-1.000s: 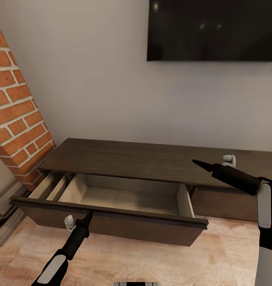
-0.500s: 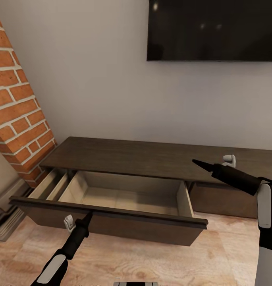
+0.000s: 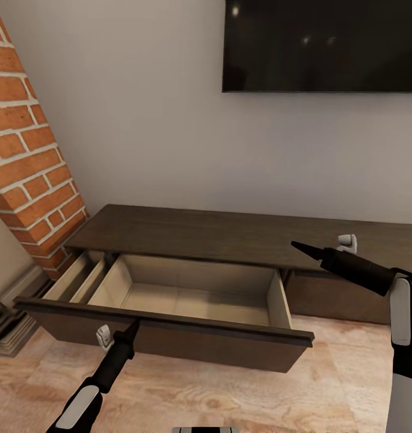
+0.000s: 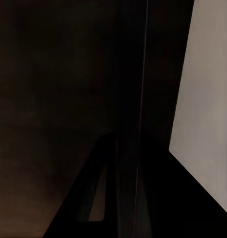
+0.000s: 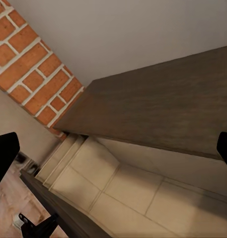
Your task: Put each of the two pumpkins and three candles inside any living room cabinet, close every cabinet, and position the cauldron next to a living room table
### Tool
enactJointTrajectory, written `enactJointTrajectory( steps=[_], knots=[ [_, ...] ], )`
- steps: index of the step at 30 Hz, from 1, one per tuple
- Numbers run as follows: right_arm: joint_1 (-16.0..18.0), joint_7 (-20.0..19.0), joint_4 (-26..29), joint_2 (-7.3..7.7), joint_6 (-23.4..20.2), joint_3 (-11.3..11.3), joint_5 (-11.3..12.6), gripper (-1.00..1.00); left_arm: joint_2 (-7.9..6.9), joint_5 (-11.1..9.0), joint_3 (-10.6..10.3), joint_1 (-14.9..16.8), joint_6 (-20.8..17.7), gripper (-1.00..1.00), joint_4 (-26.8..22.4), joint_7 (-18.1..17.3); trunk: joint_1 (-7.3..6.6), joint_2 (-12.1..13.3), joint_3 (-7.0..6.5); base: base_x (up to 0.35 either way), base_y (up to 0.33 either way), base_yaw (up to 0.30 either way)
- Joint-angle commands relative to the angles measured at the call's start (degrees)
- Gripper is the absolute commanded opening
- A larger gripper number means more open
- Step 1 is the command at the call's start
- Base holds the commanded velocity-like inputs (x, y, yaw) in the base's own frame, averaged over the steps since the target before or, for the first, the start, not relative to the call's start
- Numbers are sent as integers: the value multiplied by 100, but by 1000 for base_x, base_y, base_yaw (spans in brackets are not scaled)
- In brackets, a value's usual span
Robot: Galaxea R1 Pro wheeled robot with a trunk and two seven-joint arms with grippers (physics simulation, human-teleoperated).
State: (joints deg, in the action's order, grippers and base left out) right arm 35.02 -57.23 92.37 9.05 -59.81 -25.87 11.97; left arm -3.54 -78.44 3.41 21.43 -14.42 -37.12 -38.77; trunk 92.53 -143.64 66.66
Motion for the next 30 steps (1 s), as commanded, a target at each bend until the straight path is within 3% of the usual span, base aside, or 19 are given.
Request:
enactJointTrajectory(
  steps=[1, 22, 23, 30],
  knots=[
    [5, -34, 0, 0, -19, -5, -19, 100, 3, -14, -209, 1, -75, -100, -76, -14, -3, -3, 4, -76, 5, 0],
    [5, -36, 0, 0, -19, -5, -19, 100, 3, -14, -210, 1, -70, -100, -76, 6, -3, -3, 4, -27, 1, 0],
    [5, -37, 0, 0, -19, -5, -19, 100, 3, -10, -210, 1, -70, 100, -76, 6, -3, -3, 4, 0, 0, 0],
    [5, -36, 0, 0, -19, -5, -19, 100, 3, -6, -215, 1, -70, 100, -76, 9, -3, -3, 4, 0, 0, 0]
  ],
)
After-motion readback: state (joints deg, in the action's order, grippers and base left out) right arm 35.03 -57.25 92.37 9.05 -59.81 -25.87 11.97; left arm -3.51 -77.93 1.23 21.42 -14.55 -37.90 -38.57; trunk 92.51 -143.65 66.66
